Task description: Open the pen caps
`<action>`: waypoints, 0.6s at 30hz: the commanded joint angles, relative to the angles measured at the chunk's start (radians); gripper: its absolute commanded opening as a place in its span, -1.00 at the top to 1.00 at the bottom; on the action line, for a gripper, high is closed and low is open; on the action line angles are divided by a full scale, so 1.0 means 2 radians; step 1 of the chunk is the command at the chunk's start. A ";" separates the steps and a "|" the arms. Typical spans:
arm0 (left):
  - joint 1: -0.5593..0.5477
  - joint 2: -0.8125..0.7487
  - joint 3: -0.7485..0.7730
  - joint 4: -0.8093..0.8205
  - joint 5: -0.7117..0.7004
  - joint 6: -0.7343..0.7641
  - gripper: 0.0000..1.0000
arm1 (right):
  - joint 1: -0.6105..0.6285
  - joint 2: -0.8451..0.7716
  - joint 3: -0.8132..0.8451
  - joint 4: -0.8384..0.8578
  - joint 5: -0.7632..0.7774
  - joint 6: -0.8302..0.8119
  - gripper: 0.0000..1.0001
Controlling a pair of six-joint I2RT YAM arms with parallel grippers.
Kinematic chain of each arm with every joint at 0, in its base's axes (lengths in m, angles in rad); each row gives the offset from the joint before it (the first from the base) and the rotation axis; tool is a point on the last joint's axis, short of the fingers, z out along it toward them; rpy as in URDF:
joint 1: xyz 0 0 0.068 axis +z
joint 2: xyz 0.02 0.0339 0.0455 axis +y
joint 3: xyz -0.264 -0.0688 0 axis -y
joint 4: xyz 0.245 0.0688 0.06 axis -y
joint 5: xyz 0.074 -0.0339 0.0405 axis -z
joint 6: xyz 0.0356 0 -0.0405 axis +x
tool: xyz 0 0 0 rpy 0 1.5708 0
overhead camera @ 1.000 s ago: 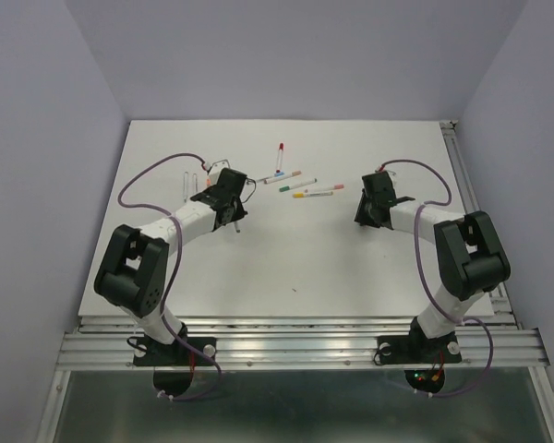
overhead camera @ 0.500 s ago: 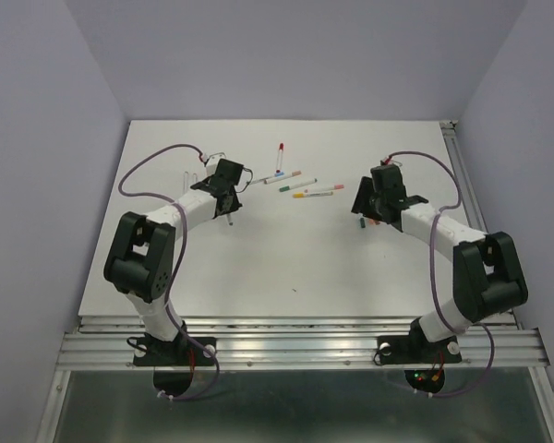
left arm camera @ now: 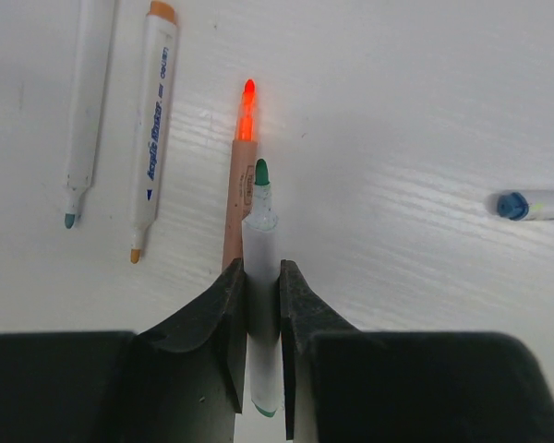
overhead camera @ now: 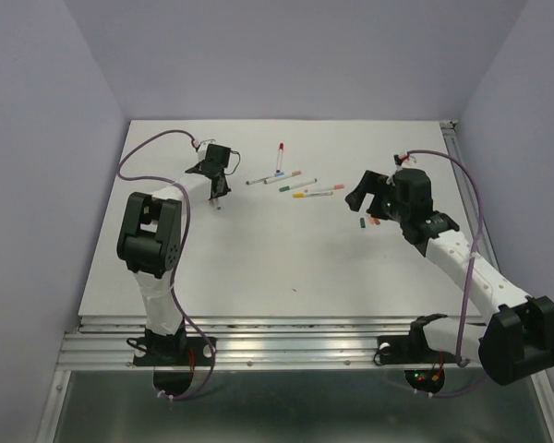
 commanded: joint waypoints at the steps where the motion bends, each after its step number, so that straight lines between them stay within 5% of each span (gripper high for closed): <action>1: 0.006 0.005 0.043 0.000 -0.023 0.022 0.76 | 0.000 -0.022 -0.020 0.010 -0.009 -0.008 -1.00; 5: 0.011 0.014 0.048 -0.007 -0.017 0.025 0.68 | 0.000 -0.024 -0.029 0.015 -0.005 -0.013 -1.00; 18: 0.011 -0.001 0.050 -0.001 0.005 0.042 -0.02 | -0.001 -0.016 -0.026 0.010 -0.010 -0.022 -1.00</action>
